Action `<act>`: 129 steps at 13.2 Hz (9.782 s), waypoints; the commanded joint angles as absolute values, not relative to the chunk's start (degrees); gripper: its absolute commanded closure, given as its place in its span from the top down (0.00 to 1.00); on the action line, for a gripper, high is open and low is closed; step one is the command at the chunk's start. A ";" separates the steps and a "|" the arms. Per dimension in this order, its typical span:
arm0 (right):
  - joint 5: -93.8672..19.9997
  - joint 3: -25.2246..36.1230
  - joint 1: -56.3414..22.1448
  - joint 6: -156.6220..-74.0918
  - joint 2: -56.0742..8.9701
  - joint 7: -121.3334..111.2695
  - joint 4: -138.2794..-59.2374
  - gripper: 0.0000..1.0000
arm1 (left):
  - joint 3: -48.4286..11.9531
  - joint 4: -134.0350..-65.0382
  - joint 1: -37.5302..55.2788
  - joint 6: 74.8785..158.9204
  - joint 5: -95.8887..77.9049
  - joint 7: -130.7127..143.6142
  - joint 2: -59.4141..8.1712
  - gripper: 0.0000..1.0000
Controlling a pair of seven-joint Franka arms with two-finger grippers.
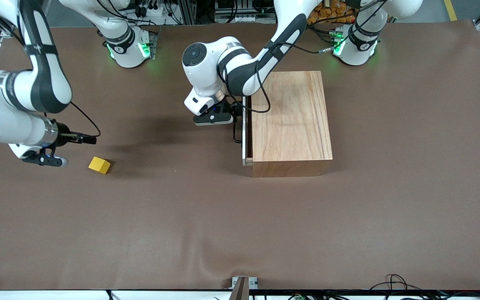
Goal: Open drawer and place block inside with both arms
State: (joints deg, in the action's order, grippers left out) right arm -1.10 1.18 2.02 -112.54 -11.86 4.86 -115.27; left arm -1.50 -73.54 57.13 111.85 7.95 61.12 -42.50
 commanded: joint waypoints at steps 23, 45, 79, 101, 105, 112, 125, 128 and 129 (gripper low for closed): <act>3.52 0.70 3.34 -130.69 -31.64 13.18 -112.06 1.00 | -2.55 -70.05 59.85 128.05 4.48 65.92 -46.58 1.00; 3.52 0.70 5.27 -130.78 -31.73 10.73 -112.41 0.00 | -2.64 -70.75 55.82 129.12 -9.05 66.01 -34.82 1.00; -10.55 -6.59 -36.73 -106.43 -28.91 29.88 -84.46 0.00 | -5.43 -72.59 3.62 75.86 -6.77 5.81 -8.62 1.00; -3.96 -5.89 -22.45 -91.08 -15.13 25.88 -85.52 1.00 | -0.36 -89.74 1.85 84.90 1.32 2.45 3.43 1.00; -3.96 -5.89 -12.51 -90.52 -5.13 15.67 -93.05 1.00 | 0.70 -89.91 1.85 84.55 1.58 5.97 3.43 1.00; 3.52 -5.36 -4.14 -90.00 0.97 -0.44 -90.80 1.00 | 0.70 -89.65 1.85 84.29 1.23 2.46 3.25 1.00; -2.81 -3.42 -0.17 -82.27 4.48 5.77 -89.21 1.00 | 0.62 -88.68 2.02 84.20 1.23 -0.09 2.55 1.00; -1.76 -4.13 -0.53 -82.26 4.31 5.81 -88.60 1.00 | 0.35 -88.33 2.02 84.11 1.23 0.00 2.55 1.00; -1.58 -4.13 -0.53 -82.27 4.39 4.84 -88.59 1.00 | 0.26 -88.33 2.02 83.94 1.23 -0.09 2.64 1.00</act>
